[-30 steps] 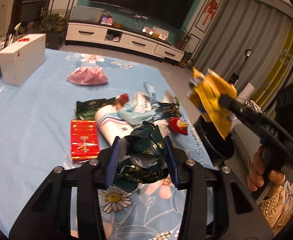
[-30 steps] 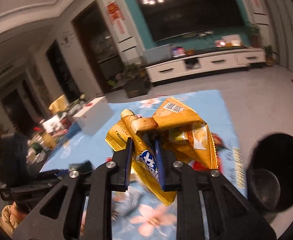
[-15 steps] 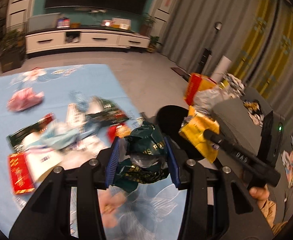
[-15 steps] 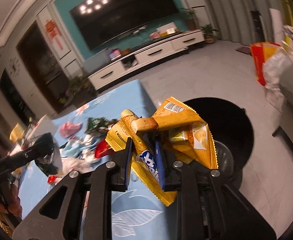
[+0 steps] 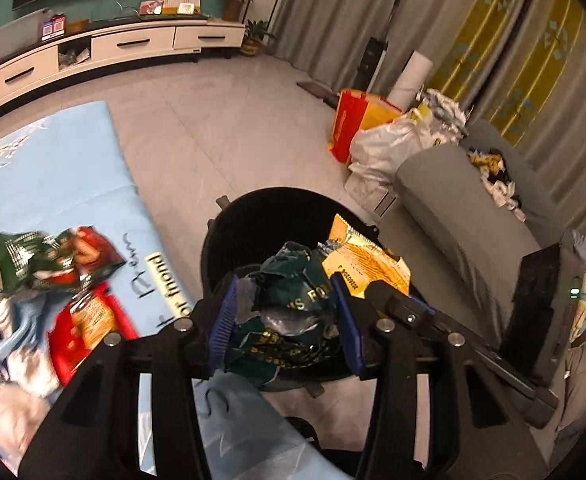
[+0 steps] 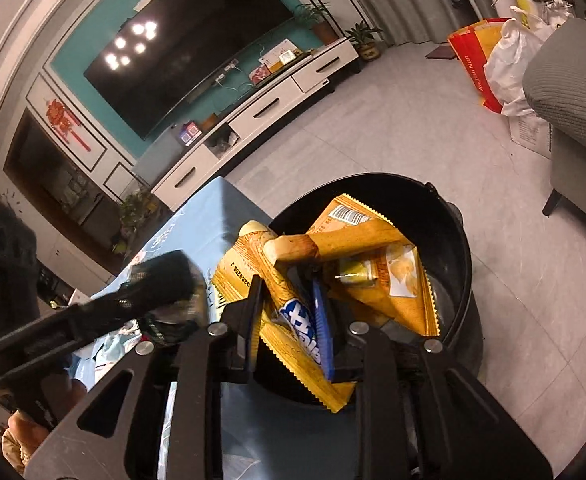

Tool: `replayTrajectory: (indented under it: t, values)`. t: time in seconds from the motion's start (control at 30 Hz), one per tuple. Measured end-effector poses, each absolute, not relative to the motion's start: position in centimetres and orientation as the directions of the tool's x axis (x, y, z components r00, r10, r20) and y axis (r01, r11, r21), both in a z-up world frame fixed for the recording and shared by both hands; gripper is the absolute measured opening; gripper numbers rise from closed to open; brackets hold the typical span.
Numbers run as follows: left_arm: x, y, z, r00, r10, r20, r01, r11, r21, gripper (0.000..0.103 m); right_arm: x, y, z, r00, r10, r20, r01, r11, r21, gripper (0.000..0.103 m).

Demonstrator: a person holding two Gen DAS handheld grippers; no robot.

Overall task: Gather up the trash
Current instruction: 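Carry the yellow chip bag to the black bin and open the right tool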

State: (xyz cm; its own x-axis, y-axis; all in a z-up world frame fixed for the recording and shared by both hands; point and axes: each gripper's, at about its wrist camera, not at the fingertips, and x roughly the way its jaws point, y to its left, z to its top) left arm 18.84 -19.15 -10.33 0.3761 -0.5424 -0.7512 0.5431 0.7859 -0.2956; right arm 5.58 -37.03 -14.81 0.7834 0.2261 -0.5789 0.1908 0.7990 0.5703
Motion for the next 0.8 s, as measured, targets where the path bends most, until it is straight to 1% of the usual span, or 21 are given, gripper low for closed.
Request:
replayTrajectory:
  t: [0.1,0.13,0.2,0.23,0.27,0.33,0.43,0.53,0.6,0.63,0.73,0.8]
  values:
    - [19.8,-20.5,-11.6,0.37,-0.523,-0.768,0.535,0.796,-0.283,0.049,6.3,-37.2,-15.2,0.781,0.206,-0.589,0.214,0.798,0.563,0.031]
    - [20.1,-20.8,-12.0,0.364,-0.522,-0.771,0.531,0.797,-0.288,0.051,6.5,-37.4,-15.5,0.781,0.202,-0.591,0.223,0.794,0.566,0.032]
    - [20.7,-21.4,-12.4,0.357,-0.524,-0.774,0.526,0.797,-0.297,0.064,7.0,-37.8,-15.6,0.78,0.211,-0.589,0.229,0.779,0.583,0.035]
    - [20.9,-21.5,-12.6,0.354,-0.526,-0.773,0.524,0.796,-0.302,0.077,7.0,-37.9,-15.7,0.782,0.208,-0.588,0.234,0.776,0.586,0.037]
    - [20.9,-21.5,-12.6,0.359,-0.523,-0.773,0.521,0.799,-0.299,0.079,7.0,-38.0,-15.5,0.783,0.204,-0.587,0.235,0.777,0.584,0.041]
    - [20.9,-21.5,-12.7,0.365,-0.519,-0.773,0.524,0.801,-0.29,0.08,6.9,-38.0,-15.4,0.785,0.202,-0.585,0.235,0.778,0.583,0.045]
    - [20.6,-20.7,-12.4,0.371,-0.515,-0.772,0.518,0.805,-0.288,0.081,6.6,-37.9,-15.2,0.783,0.21,-0.586,0.232,0.775,0.588,0.045]
    - [19.6,-19.7,-12.0,0.387,-0.498,-0.776,0.506,0.818,-0.272,0.09,6.1,-37.6,-14.6,0.782,0.219,-0.583,0.22,0.779,0.587,0.047]
    - [18.7,-18.7,-11.8,0.397,-0.482,-0.781,0.5,0.827,-0.256,0.091,5.7,-37.0,-14.2,0.776,0.231,-0.587,0.206,0.787,0.582,0.051]
    - [18.1,-18.2,-11.7,0.409,-0.463,-0.787,0.493,0.837,-0.236,0.093,5.5,-36.6,-14.1,0.771,0.237,-0.592,0.199,0.792,0.577,0.053]
    - [16.4,-16.4,-11.4,0.451,-0.388,-0.804,0.453,0.875,-0.169,0.094,4.9,-35.0,-13.7,0.751,0.257,-0.609,0.17,0.815,0.554,0.054]
    - [15.1,-14.9,-11.3,0.476,-0.333,-0.814,0.415,0.901,-0.125,0.094,4.4,-33.4,-13.4,0.732,0.271,-0.626,0.145,0.835,0.531,0.06]
